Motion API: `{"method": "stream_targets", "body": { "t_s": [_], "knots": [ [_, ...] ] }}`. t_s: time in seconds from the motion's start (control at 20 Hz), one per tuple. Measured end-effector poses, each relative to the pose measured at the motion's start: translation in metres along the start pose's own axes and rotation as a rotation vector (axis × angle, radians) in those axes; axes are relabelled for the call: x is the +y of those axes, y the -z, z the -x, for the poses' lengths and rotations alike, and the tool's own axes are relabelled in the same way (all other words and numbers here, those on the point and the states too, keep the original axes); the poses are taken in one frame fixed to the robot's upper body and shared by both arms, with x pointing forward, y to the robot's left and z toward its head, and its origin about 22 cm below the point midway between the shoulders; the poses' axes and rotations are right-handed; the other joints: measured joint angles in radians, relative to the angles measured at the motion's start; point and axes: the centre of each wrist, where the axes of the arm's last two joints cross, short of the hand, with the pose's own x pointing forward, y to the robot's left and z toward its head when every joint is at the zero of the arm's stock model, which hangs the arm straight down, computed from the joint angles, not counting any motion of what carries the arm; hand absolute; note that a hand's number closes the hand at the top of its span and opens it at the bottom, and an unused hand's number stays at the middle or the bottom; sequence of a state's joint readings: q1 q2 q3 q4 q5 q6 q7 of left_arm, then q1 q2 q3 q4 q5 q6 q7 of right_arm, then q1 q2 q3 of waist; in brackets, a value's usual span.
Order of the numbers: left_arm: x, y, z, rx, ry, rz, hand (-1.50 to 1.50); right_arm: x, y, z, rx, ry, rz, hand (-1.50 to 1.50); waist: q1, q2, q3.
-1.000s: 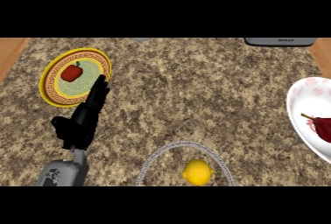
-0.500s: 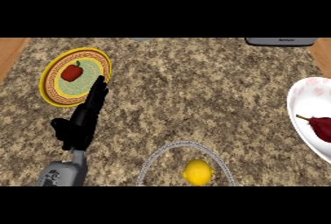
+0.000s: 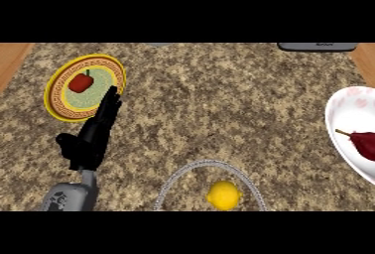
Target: Pick the pear from the placemat and place it in the bowl
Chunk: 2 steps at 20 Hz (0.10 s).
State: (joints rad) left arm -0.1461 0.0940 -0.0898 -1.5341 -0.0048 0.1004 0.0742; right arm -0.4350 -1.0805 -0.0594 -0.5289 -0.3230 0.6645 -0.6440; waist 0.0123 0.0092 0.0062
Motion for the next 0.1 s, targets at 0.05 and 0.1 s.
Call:
{"method": "stream_targets", "body": {
  "t_s": [0.05, 0.1],
  "knots": [
    [0.0025, -0.0004, -0.0010, -0.001, -0.002, -0.004, 0.00, -0.0004, -0.0024, 0.0005, 0.004, -0.004, -0.004, -1.50, 0.000, -0.001, 0.000],
    [0.0016, 0.0017, -0.0034, -0.004, 0.001, -0.004, 0.00, -0.0001, -0.0039, 0.0011, 0.005, -0.007, -0.008, -1.50, -0.002, 0.000, 0.001]
  ]
}}
